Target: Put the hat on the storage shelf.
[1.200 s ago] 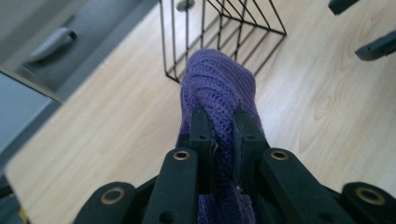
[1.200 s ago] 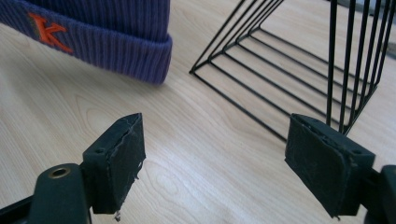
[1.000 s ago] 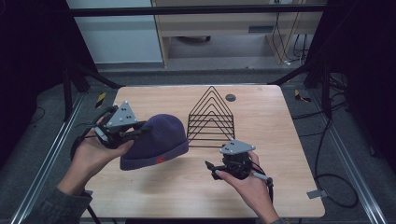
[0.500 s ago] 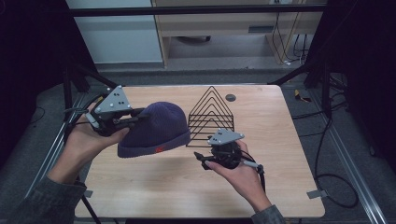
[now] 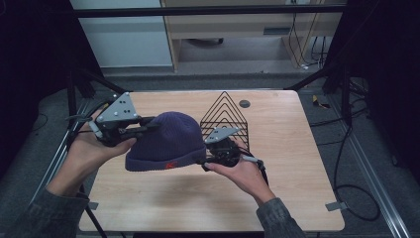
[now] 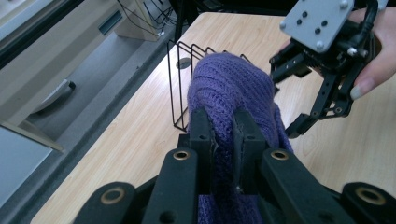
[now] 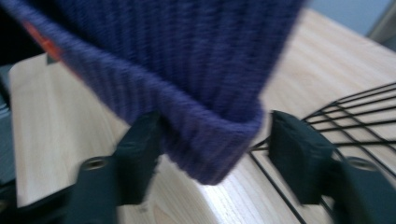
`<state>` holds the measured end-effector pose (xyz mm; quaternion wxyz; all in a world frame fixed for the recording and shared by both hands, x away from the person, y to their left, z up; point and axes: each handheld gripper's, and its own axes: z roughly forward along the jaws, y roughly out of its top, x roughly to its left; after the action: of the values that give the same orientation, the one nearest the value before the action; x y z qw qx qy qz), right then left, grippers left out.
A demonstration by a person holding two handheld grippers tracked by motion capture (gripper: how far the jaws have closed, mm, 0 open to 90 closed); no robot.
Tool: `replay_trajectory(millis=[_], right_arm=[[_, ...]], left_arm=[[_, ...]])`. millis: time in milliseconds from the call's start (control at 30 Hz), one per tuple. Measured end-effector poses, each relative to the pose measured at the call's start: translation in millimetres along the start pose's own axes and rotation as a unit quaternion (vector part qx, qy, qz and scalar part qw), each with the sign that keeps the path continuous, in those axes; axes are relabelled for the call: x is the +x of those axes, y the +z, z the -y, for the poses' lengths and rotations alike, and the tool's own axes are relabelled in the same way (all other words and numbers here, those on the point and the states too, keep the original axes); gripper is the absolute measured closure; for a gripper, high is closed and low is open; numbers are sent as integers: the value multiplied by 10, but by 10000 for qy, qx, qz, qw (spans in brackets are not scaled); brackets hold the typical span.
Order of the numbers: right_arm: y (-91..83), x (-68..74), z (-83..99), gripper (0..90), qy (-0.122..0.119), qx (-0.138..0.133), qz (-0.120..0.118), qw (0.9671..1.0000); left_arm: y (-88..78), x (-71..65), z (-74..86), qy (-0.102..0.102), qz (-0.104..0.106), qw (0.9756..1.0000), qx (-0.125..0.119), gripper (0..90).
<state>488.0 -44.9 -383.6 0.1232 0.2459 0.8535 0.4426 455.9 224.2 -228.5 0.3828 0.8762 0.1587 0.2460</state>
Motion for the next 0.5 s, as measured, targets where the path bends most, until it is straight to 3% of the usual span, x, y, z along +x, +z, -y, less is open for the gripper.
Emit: replay_trajectory(millis=[33, 100, 167, 333, 367, 500], right_arm=[[0, 0, 0, 446, 0, 0, 0, 10000], [9, 7, -20, 616, -139, 10, -77, 9999], [-26, 16, -40, 702, -165, -79, -95, 9998], [-202, -7, -119, 734, -125, -238, -3, 9996], [-310, -54, -185, 734, -129, -285, 69, 9995], [-468, -150, -286, 735, -141, -360, 251, 9989]], left_arm=[[15, 15, 3, -39, 3, 10000, -19, 805], [33, 52, 8, -149, -10, 9999, -59, 805], [36, 103, 5, -259, -59, 9996, -132, 805], [29, 246, -57, -552, -216, 9978, -312, 802], [34, 278, -83, -588, -265, 9973, -355, 801], [75, 372, -205, -727, -360, 9951, -566, 802]])
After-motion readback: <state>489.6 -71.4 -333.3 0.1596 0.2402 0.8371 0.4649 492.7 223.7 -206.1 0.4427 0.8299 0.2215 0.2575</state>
